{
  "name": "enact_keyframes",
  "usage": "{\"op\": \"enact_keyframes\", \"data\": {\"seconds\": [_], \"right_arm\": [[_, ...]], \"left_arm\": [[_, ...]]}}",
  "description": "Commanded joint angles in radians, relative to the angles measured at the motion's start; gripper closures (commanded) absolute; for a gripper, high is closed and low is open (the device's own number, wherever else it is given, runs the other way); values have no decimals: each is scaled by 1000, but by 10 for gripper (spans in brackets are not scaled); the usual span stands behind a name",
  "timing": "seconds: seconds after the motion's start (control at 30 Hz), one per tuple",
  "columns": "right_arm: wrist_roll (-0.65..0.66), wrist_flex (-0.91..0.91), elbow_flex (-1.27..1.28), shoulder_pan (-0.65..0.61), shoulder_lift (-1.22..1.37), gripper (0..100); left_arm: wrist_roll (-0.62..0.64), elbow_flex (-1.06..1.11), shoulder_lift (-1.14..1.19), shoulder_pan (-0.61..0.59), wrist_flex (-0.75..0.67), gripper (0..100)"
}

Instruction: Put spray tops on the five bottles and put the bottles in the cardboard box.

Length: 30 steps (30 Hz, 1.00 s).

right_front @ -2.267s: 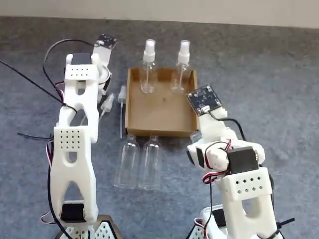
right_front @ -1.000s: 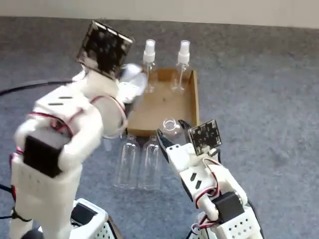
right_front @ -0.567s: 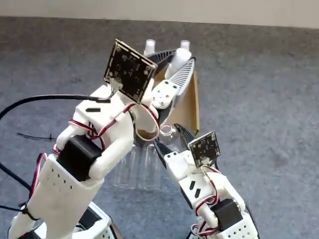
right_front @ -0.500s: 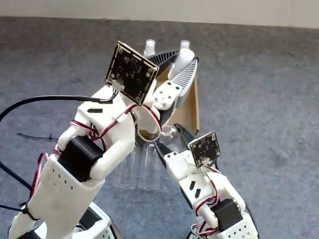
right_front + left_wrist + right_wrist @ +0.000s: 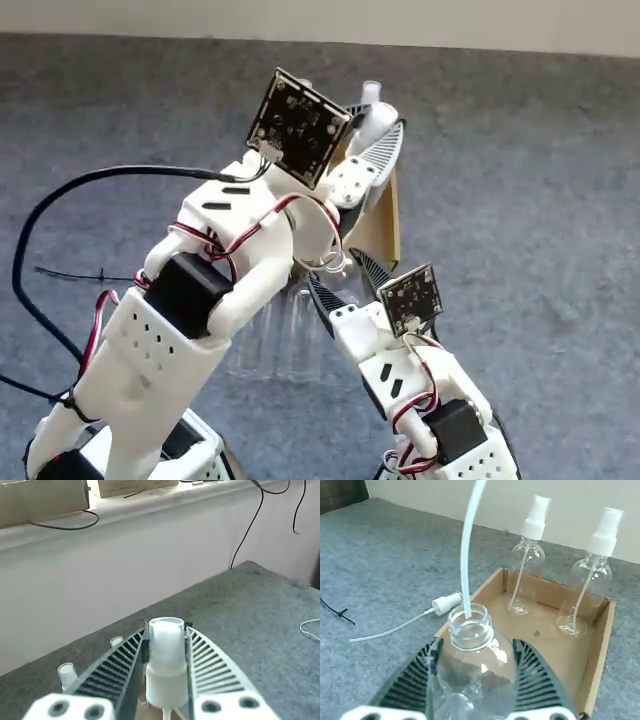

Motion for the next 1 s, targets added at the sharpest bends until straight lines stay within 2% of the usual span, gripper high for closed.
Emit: {"op": "enact_keyframes", "data": {"seconds": [0.0, 0.27, 0.53, 0.63, 0.77, 0.97], "right_arm": [[-9, -31, -12, -5, -15, 995], [-12, -31, -12, -5, -15, 995], [-14, -35, -12, 19, -15, 995], [-31, -35, -12, 36, -15, 995], [-55, -33, -12, 38, -15, 995], [-55, -33, -12, 36, -15, 995]], "left_arm": [[12, 48, -1, 16, 2, 995], [11, 269, -36, -18, -2, 995], [6, 515, -297, -22, 0, 992], [6, 607, -401, -45, 3, 938], [6, 667, -473, -88, 5, 832], [-60, 598, -481, -96, 48, 825]]}}
